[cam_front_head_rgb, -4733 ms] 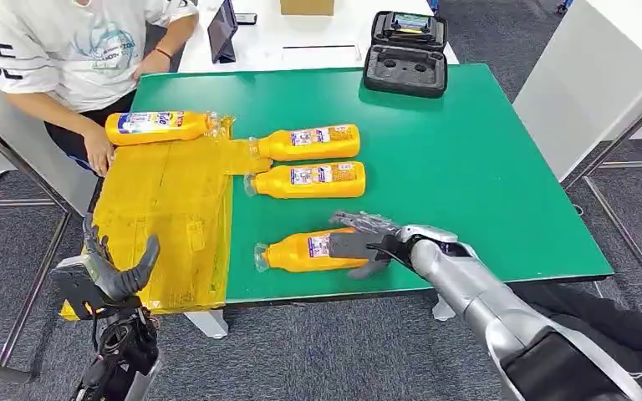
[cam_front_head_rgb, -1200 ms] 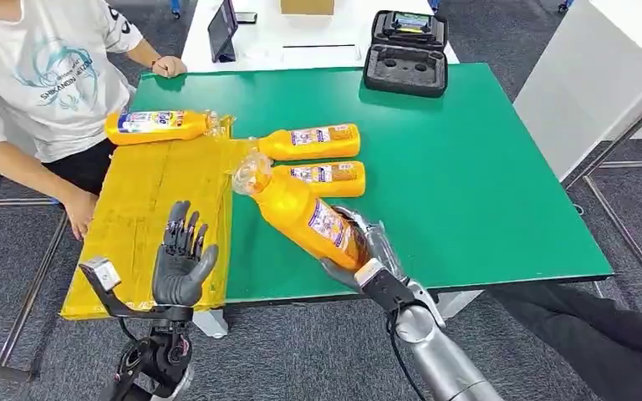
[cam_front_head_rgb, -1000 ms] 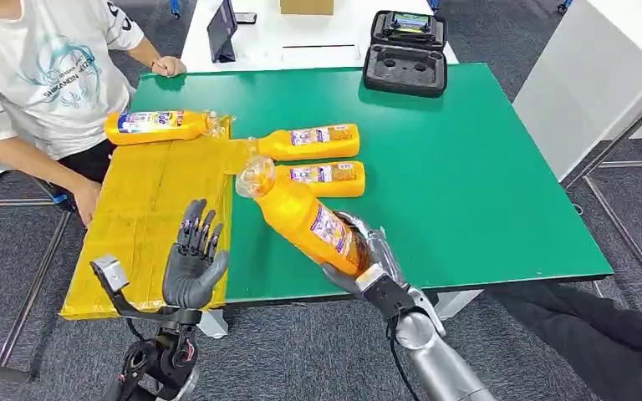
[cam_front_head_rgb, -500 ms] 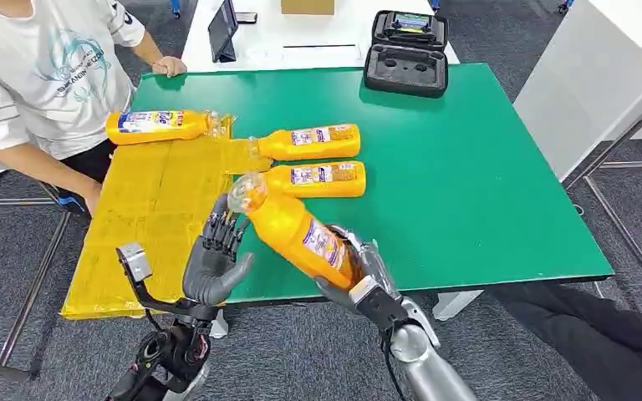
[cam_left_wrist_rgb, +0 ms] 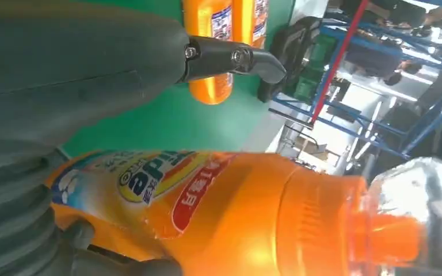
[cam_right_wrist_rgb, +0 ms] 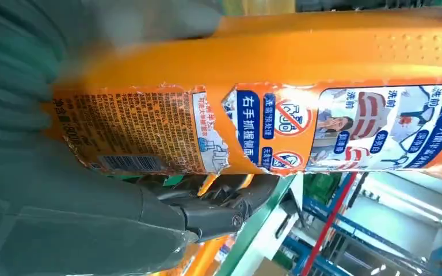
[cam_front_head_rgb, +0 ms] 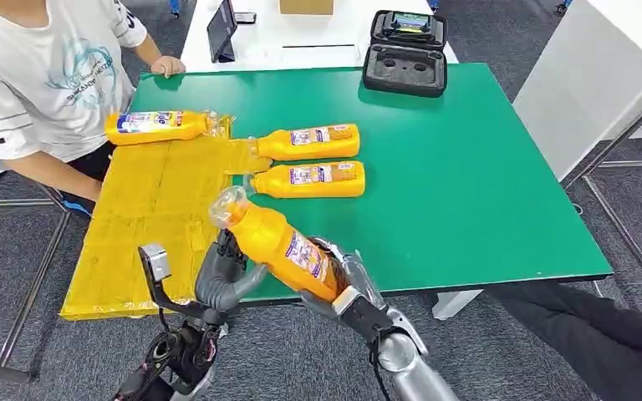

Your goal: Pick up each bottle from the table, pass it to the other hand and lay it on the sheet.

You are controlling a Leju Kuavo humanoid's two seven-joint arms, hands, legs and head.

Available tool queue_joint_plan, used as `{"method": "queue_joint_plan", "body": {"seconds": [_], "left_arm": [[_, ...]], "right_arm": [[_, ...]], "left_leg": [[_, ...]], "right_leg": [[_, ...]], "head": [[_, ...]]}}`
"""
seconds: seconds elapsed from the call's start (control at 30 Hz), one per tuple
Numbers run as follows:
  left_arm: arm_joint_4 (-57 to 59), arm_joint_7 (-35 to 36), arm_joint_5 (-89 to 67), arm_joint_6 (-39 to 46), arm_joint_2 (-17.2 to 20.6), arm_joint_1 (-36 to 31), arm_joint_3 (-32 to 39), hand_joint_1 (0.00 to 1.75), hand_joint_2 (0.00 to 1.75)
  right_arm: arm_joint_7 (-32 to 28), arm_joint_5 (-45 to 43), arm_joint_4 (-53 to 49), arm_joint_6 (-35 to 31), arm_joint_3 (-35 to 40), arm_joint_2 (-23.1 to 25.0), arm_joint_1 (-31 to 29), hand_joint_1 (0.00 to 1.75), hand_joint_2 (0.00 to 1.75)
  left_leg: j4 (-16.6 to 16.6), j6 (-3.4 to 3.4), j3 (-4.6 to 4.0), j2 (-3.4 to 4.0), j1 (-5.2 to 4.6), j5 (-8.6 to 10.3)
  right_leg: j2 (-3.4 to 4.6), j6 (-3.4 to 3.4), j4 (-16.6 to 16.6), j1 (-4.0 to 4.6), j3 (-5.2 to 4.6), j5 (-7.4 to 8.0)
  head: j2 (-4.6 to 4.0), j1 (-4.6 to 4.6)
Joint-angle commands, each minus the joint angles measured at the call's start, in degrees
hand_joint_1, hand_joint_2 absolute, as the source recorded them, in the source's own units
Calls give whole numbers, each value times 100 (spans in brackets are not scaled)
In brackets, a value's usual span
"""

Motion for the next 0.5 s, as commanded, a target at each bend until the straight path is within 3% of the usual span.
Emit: {"method": "queue_joint_plan", "body": {"seconds": [0.03, 0.5], "left_arm": [[660, 72, 19, -42, 104, -303, -374, 0, 175], [340, 20, 105, -145, 107, -258, -379, 0, 175]], "right_arm": [[44, 151, 797, 167, 415, 158, -358, 175, 175], [98, 148, 1155, 193, 335, 143, -436, 175, 175]], "left_leg": [[-7, -3, 22, 8, 1, -6], [-7, -4, 32, 7, 1, -11]], "right_leg": [[4, -2, -7, 2, 20, -3], [-1, -2, -8, 2, 31, -8]], "head": [[0, -2], [0, 0]]}}
